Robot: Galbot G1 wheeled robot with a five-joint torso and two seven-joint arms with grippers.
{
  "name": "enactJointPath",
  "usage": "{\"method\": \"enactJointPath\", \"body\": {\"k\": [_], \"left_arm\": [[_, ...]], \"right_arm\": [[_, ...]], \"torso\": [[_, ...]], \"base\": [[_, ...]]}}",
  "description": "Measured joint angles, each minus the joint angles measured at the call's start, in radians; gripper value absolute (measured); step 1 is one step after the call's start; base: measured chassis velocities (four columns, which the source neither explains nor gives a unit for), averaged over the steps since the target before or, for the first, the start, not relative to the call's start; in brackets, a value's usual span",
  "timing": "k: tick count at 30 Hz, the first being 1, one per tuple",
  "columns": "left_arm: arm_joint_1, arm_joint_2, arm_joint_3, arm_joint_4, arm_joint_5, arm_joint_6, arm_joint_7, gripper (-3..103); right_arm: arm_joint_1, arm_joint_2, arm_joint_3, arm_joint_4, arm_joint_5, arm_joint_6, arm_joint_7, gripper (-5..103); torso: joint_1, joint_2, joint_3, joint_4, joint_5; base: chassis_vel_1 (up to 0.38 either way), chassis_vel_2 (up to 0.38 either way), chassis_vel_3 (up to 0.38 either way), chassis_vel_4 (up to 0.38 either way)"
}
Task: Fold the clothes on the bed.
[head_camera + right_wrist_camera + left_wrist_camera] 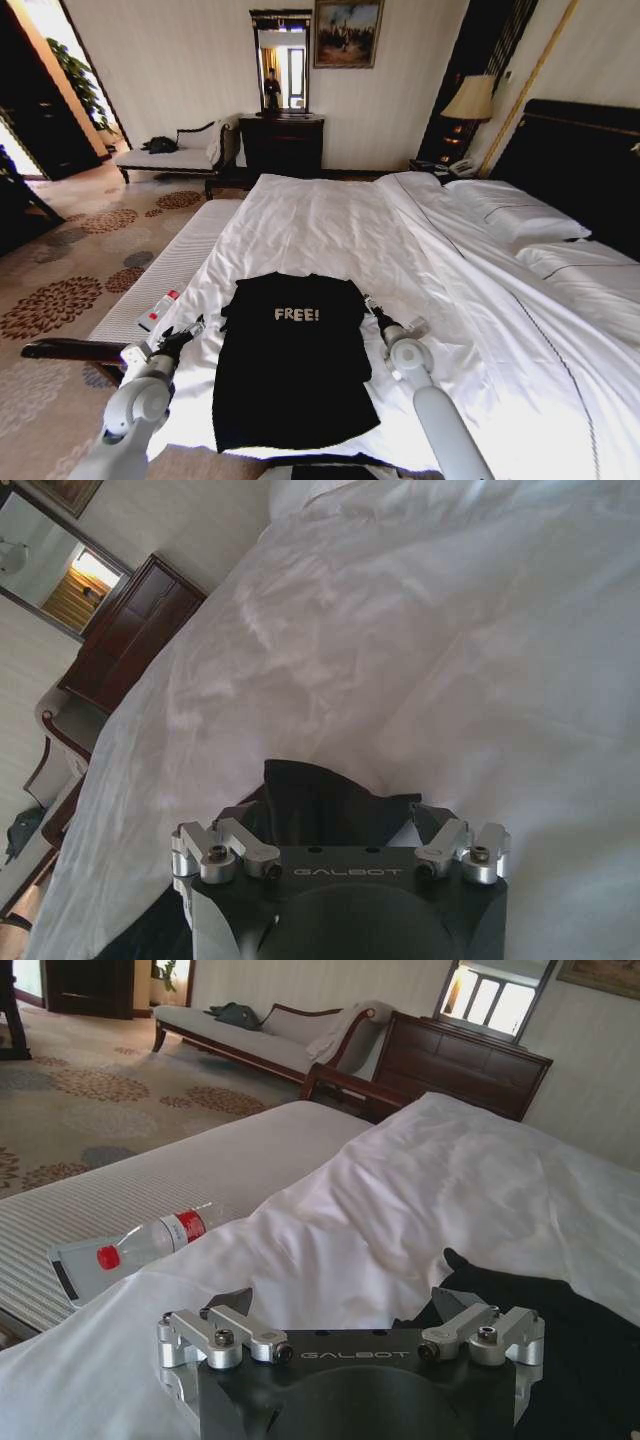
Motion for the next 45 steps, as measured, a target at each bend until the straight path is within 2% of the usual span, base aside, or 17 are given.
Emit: {"method": "enactJointPath", "body": {"k": [5, 15, 16, 17, 19, 20, 23, 26, 29, 30, 32, 35, 41, 45], "left_arm": [[0.001, -0.001, 0.011, -0.007, 0.007, 0.003, -0.005, 100], [-0.001, 0.005, 0.018, -0.001, 0.011, 0.003, -0.008, 100], [-0.001, 0.005, 0.018, 0.001, 0.012, 0.003, -0.009, 100], [-0.001, 0.004, 0.019, 0.002, 0.013, 0.002, -0.009, 100], [-0.001, 0.003, 0.02, 0.005, 0.017, 0.001, -0.01, 100], [-0.001, 0.003, 0.02, 0.005, 0.017, 0.001, -0.01, 100], [0.001, 0.003, 0.023, 0.006, 0.023, -0.001, -0.01, 100], [0.003, 0.001, 0.023, 0.006, 0.024, -0.002, -0.01, 100], [0.006, -0.003, 0.025, 0.003, 0.028, -0.004, -0.01, 100], [0.006, -0.003, 0.025, 0.003, 0.028, -0.004, -0.01, 100], [0.008, -0.007, 0.027, 0.002, 0.031, -0.006, -0.01, 100], [0.009, -0.008, 0.028, 0.002, 0.034, -0.006, -0.009, 100], [0.006, -0.008, 0.029, 0.006, 0.035, -0.006, -0.01, 100], [0.002, -0.014, 0.034, 0.013, 0.038, -0.006, -0.011, 100]], "right_arm": [[-0.001, 0.012, -0.007, -0.025, -0.032, 0.003, -0.01, 85], [0.002, 0.023, -0.011, -0.064, -0.062, 0.014, -0.023, 71], [0.003, 0.024, -0.012, -0.064, -0.063, 0.014, -0.023, 66], [0.004, 0.025, -0.012, -0.064, -0.064, 0.015, -0.024, 66], [0.007, 0.029, -0.013, -0.064, -0.064, 0.017, -0.025, 55], [0.007, 0.029, -0.013, -0.064, -0.064, 0.017, -0.025, 55], [0.009, 0.031, -0.014, -0.062, -0.068, 0.02, -0.028, 38], [0.011, 0.031, -0.015, -0.064, -0.072, 0.022, -0.03, 33], [0.02, 0.03, -0.017, -0.073, -0.075, 0.024, -0.03, 17], [0.02, 0.03, -0.017, -0.073, -0.075, 0.024, -0.03, 17], [0.028, 0.027, -0.018, -0.078, -0.076, 0.027, -0.03, 6], [0.044, 0.014, -0.022, -0.081, -0.082, 0.034, -0.031, 1], [0.08, -0.028, -0.032, -0.078, -0.096, 0.042, -0.04, 0], [0.111, -0.08, -0.044, -0.071, -0.094, 0.042, -0.046, 0]], "torso": [[0.0, 0.0, 0.0, 0.0, -0.0001], [0.0, 0.0, 0.0, -0.0001, 0.0], [0.0, 0.0, 0.0, -0.0001, 0.0], [0.0, 0.0, 0.0, -0.0001, 0.0], [0.0, 0.0, 0.0, -0.0001, 0.0], [0.0, 0.0, 0.0, -0.0001, 0.0], [0.0, 0.0, 0.0, -0.0001, 0.0], [0.0, 0.0, 0.0, -0.0001, -0.0001], [0.0, 0.0, 0.0, -0.0001, 0.0], [0.0, 0.0, 0.0, -0.0001, 0.0], [0.0, 0.0, 0.0, -0.0001, 0.0], [0.0, 0.0, 0.0, -0.0001, 0.0], [0.0, 0.0, 0.0, 0.0, 0.0001], [0.0, 0.0, 0.0, -0.0001, 0.0001]], "base": [[0.0, 0.0, 0.0, 0.0], [0.0, 0.0, 0.0, 0.0], [0.0, 0.0, 0.0, 0.0], [0.0, 0.0, 0.0, 0.0], [0.0, 0.0, 0.0, 0.0], [0.0, 0.0, 0.0, 0.0], [0.0, 0.0, 0.0, 0.0], [0.0, 0.0, 0.0, 0.0], [0.0, 0.0, 0.0, 0.0], [0.0, 0.0, 0.0, 0.0], [0.0, 0.0, 0.0, 0.0], [0.0, 0.0, 0.0, 0.0], [0.0, 0.0, 0.0, 0.0], [0.0, 0.0, 0.0, 0.0]]}}
